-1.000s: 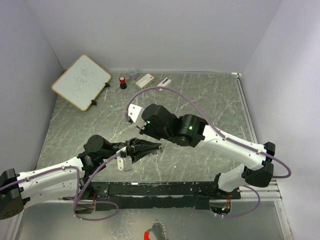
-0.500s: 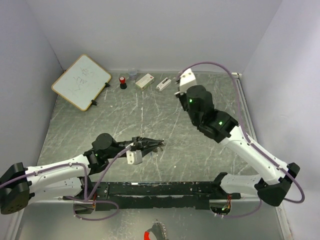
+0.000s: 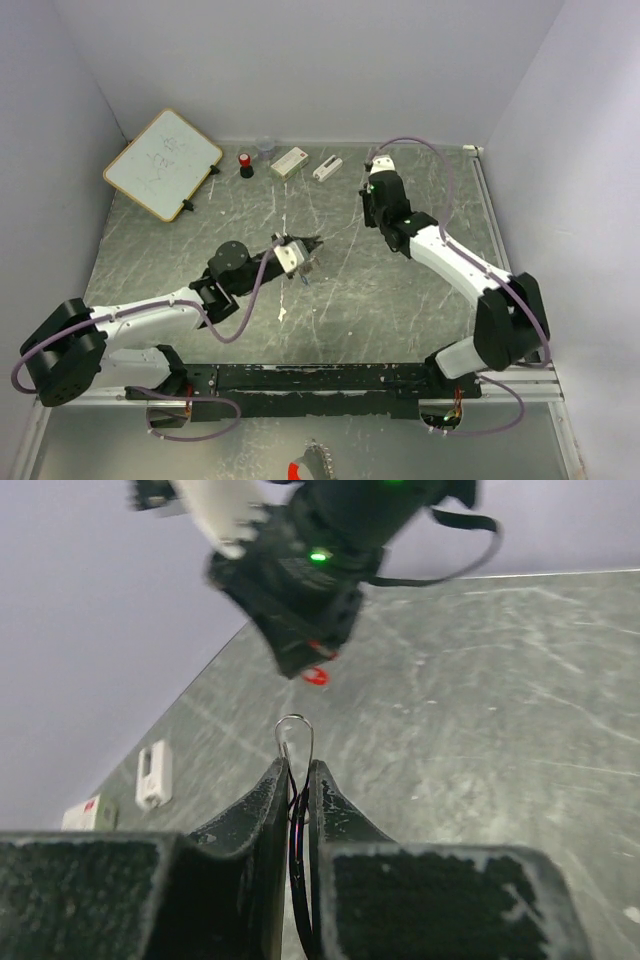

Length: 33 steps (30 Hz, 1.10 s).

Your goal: Remove the keys from the keyring

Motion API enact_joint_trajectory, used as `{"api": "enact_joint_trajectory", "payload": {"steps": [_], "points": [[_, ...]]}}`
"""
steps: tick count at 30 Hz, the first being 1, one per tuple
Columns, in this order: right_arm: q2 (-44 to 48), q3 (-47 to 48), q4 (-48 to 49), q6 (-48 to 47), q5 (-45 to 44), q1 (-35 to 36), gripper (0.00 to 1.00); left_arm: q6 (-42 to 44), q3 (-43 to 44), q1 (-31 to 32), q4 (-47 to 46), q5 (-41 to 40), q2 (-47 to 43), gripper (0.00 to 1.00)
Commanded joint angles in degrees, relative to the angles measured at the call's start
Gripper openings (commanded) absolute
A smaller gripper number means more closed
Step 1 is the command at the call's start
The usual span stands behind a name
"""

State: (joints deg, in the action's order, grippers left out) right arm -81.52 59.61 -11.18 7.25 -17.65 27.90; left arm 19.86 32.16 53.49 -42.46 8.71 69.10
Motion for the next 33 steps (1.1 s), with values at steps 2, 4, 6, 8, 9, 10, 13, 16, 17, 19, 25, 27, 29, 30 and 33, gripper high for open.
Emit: {"api": "enact_joint_trajectory", "payload": {"steps": [2, 4, 6, 8, 9, 10, 13, 16, 17, 19, 25, 27, 29, 30, 33], "points": [[-6.4, -1.3, 8.4, 5.7, 5.1, -1.8, 0.00, -8.1, -0.9, -6.3, -9.1, -1.1, 0.7, 0.07], [-9.0, -1.9, 10.5, 6.7, 6.6, -2.2, 0.00, -9.0, -1.4, -7.2, -10.1, -1.5, 0.6, 0.07], [-11.9, -4.2, 12.6, 7.6, 8.0, -2.4, 0.00, -9.1, -1.6, -7.7, -10.1, -1.8, 0.8, 0.07], [-14.8, -4.4, 14.2, 8.3, 8.9, -2.7, 0.00, -9.1, -1.2, -8.1, -9.5, -2.2, 1.2, 0.07], [-16.0, -4.3, 14.9, 8.5, 9.3, -2.8, 0.00, -9.3, -1.1, -8.3, -9.3, -2.3, 1.5, 0.07], [-17.1, -4.3, 15.3, 8.8, 9.7, -2.8, 0.00, -9.6, -1.1, -8.6, -9.2, -2.3, 1.7, 0.07], [-19.1, -3.8, 16.0, 9.1, 10.2, -2.9, 0.02, -11.2, -2.0, -9.7, -11.4, -1.4, 1.7, 0.07], [-19.4, -4.8, 16.8, 9.0, 10.8, -2.9, 0.14, -12.3, -3.0, -10.4, -12.8, -0.7, 0.8, 0.07], [-19.3, -5.3, 17.3, 9.0, 10.9, -2.9, 0.18, -12.3, -3.0, -10.5, -12.8, -0.9, 0.7, 0.07], [-19.0, -6.2, 17.9, 8.9, 10.9, -2.9, 0.31, -12.2, -2.8, -10.6, -12.4, -0.6, 0.6, 0.07], [-15.4, -8.5, 18.7, 8.5, 10.5, -2.8, 0.45, -12.5, -2.3, -10.7, -12.3, -0.1, 0.8, 0.07], [-12.6, -9.5, 19.0, 8.1, 10.7, -2.7, 0.45, -12.5, -2.4, -10.7, -12.5, -0.6, 0.8, 0.07], [-9.1, -11.5, 19.8, 7.4, 11.3, -2.3, 0.45, -12.6, -2.3, -10.7, -12.7, -1.0, 0.8, 0.07], [-7.0, -12.6, 20.9, 6.6, 12.3, -2.1, 0.45, -12.8, -2.2, -10.7, -12.8, -1.2, 0.8, 0.07], [-0.2, -18.1, 27.4, 5.2, 18.5, -1.1, 0.45, -13.6, -2.0, -10.7, -13.4, -1.6, 0.9, 0.07]]}}
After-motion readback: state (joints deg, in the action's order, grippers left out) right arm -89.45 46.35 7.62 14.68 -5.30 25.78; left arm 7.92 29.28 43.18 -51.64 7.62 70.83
